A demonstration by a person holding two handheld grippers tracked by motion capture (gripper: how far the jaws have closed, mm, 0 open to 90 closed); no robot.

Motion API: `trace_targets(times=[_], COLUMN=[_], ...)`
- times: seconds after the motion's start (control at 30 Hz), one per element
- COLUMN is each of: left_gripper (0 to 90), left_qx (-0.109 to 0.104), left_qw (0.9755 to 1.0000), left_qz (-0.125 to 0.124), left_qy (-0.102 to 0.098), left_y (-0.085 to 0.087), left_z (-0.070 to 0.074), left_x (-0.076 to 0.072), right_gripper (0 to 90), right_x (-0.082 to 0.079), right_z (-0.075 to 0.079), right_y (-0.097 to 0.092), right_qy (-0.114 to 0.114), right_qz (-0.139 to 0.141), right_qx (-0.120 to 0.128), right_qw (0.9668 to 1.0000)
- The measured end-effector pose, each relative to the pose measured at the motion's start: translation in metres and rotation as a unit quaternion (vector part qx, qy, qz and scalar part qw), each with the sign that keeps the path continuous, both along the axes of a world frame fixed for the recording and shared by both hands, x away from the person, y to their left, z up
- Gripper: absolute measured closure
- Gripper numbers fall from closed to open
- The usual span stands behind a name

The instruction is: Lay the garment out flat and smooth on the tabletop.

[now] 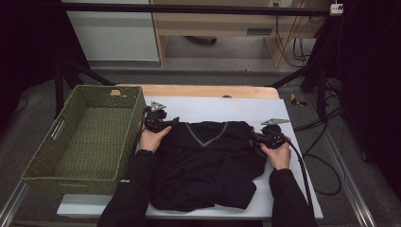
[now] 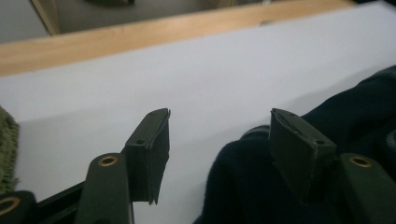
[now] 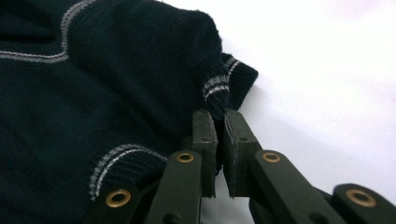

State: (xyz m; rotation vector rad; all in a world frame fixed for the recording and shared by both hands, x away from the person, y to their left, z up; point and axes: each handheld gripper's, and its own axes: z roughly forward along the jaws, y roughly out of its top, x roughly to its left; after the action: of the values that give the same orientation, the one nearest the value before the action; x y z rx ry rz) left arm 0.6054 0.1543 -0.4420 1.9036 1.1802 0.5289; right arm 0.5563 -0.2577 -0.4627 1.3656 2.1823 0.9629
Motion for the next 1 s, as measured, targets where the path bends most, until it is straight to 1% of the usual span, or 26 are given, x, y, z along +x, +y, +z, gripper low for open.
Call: trace_targets(times=[0.07,0.13,0.17,0.2,0.23,0.3,0.37,0.4,0.43,0.47,0.5,0.53,0.57,0.6,0.63,0.67,0.7,0.73,0.77,0.8,0.83,0.87,0.9,0.93,0.97,1.0], left_gripper=[43.7,50.8,60.5,66.7,75.6,82.8,84.8,85.0,85.2,85.4,85.5,85.5,85.6,85.6,85.6,85.5,84.9,83.9,79.9,66.3,52.8,49.8,45.7,37.8,30.1,26.1], left_qx=[-0.001,-0.017,-0.033,-0.036,-0.032,-0.018,-0.002,-0.008,-0.028,-0.037,-0.039,-0.04,-0.041,-0.037,-0.027,-0.01,-0.004,0.002,0.01,0.026,0.035,0.025,0.006,-0.004,-0.007,-0.009], left_qw=[0.9994,0.9981,0.9967,0.9957,0.995,0.9949,0.9963,0.9972,0.9977,0.9974,0.9966,0.9947,0.9903,0.9864,0.9803,0.9723,0.9712,0.9734,0.98,0.9892,0.9922,0.9939,0.9951,0.9961,0.9967,0.9975], left_qz=[-0.011,-0.029,-0.039,-0.045,-0.053,-0.056,-0.065,-0.064,-0.061,-0.061,-0.059,-0.058,-0.061,-0.061,-0.06,-0.053,-0.052,-0.045,-0.037,-0.022,-0.012,-0.009,-0.006,-0.009,-0.009,-0.012], left_qy=[0.032,0.052,0.063,0.073,0.079,0.082,0.057,0.038,0.009,-0.012,-0.042,-0.075,-0.119,-0.148,-0.186,-0.227,-0.233,-0.225,-0.195,-0.143,-0.119,-0.107,-0.099,-0.087,-0.08,-0.069], left_y=[-0.002,-0.002,-0.002,-0.002,-0.003,-0.004,-0.004,-0.002,0.001,0.004,0.006,0.008,0.012,0.013,0.015,0.016,0.017,0.017,0.017,0.016,0.016,0.017,0.018,0.018,0.018,0.018], left_z=[-0.01,-0.016,-0.018,-0.019,-0.019,-0.017,-0.007,0.0,0.013,0.022,0.035,0.049,0.066,0.075,0.085,0.092,0.093,0.09,0.082,0.071,0.062,0.054,0.048,0.044,0.043,0.042], left_x=[0.01,0.014,0.015,0.015,0.015,0.012,0.007,0.004,0.0,-0.002,-0.006,-0.01,-0.015,-0.019,-0.024,-0.029,-0.03,-0.028,-0.023,-0.016,-0.014,-0.014,-0.015,-0.016,-0.018,-0.02], right_gripper=[85.2,85.3,85.3,85.2,85.2,85.2,85.3,85.4,85.4,85.5,85.6,85.6,85.7,85.7,85.7,85.6,85.3,84.6,81.7,72.7,64.4,61.9,58.6,54.4,51.7,49.7], right_x=[-0.001,-0.001,-0.001,0.0,0.0,0.0,-0.001,-0.001,-0.001,0.0,0.001,0.003,0.006,0.009,0.01,0.012,0.015,0.017,0.022,0.03,0.039,0.041,0.041,0.039,0.036,0.033], right_z=[0.001,0.002,0.002,0.002,0.002,0.004,0.009,0.012,0.018,0.027,0.033,0.043,0.053,0.066,0.075,0.085,0.096,0.1,0.103,0.102,0.098,0.094,0.09,0.087,0.084,0.082], right_y=[0.0,0.0,0.0,0.0,-0.001,-0.001,-0.002,-0.003,-0.004,-0.005,-0.004,-0.003,-0.001,0.003,0.006,0.01,0.015,0.018,0.023,0.027,0.03,0.032,0.033,0.034,0.036,0.036], right_qy=[-0.006,-0.006,-0.009,-0.011,-0.013,-0.017,-0.028,-0.036,-0.045,-0.062,-0.07,-0.081,-0.099,-0.126,-0.144,-0.171,-0.203,-0.219,-0.234,-0.23,-0.208,-0.197,-0.186,-0.174,-0.166,-0.163], right_qz=[0.003,0.005,0.005,0.004,0.004,0.004,0.006,0.006,0.004,0.005,0.004,0.006,0.008,0.009,0.011,0.012,0.01,0.006,-0.005,-0.017,-0.033,-0.042,-0.038,-0.031,-0.021,-0.013], right_qx=[-0.001,0.003,0.005,0.008,0.011,0.011,0.017,0.021,0.028,0.034,0.043,0.053,0.057,0.065,0.076,0.09,0.09,0.084,0.07,0.052,0.023,0.006,0.014,0.026,0.025,0.017], right_qw=[1.0,1.0,0.9999,0.9999,0.9998,0.9998,0.9995,0.9991,0.9986,0.9975,0.9966,0.9952,0.9934,0.9899,0.9867,0.981,0.9749,0.9721,0.9697,0.9717,0.9772,0.9796,0.9817,0.984,0.9855,0.9864])
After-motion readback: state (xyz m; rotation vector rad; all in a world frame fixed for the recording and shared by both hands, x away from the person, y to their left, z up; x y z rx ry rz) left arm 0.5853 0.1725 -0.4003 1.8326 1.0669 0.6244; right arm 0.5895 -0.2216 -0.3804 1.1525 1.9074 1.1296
